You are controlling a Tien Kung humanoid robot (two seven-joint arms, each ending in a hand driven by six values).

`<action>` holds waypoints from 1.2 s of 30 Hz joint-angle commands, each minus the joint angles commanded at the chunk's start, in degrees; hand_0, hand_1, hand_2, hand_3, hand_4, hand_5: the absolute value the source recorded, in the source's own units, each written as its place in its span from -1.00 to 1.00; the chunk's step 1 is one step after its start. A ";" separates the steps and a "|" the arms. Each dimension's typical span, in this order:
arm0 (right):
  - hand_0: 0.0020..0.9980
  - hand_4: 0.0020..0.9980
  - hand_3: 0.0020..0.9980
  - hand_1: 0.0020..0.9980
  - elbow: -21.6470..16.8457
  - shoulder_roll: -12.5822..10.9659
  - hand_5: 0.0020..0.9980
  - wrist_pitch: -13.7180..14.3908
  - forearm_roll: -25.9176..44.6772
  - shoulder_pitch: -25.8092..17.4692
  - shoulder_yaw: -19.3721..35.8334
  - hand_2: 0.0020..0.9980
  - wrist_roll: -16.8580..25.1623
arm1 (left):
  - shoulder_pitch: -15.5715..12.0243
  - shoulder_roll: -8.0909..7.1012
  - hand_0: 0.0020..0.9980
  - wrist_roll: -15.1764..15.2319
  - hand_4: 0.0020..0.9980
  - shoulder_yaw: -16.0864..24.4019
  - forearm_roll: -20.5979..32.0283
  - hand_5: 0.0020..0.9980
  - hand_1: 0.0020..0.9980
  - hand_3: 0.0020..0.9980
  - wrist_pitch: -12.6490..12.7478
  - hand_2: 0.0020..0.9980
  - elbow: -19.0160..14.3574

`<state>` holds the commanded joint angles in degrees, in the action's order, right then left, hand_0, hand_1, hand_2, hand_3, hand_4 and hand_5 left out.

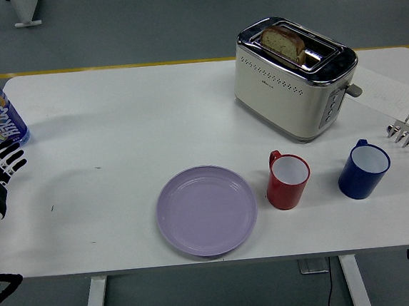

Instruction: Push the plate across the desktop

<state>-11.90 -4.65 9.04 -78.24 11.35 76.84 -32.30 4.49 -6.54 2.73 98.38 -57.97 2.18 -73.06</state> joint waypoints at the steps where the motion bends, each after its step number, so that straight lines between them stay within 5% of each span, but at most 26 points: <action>1: 0.13 -0.30 0.23 0.11 0.01 0.00 -0.37 -0.01 -0.07 0.00 0.05 0.39 0.02 | 0.02 0.04 0.36 0.01 0.02 0.00 0.02 1.00 0.41 0.17 0.01 0.38 0.03; 36: 0.13 -0.31 0.23 0.12 -0.11 -0.04 -0.37 0.02 -0.04 -0.37 -0.03 0.39 -0.18 | -0.15 0.06 0.35 0.08 0.04 -0.88 0.19 1.00 0.41 0.17 0.05 0.37 0.34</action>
<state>-12.01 -4.69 9.05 -78.28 10.99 76.81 -32.48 4.34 -6.47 2.81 97.51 -57.77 2.23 -72.71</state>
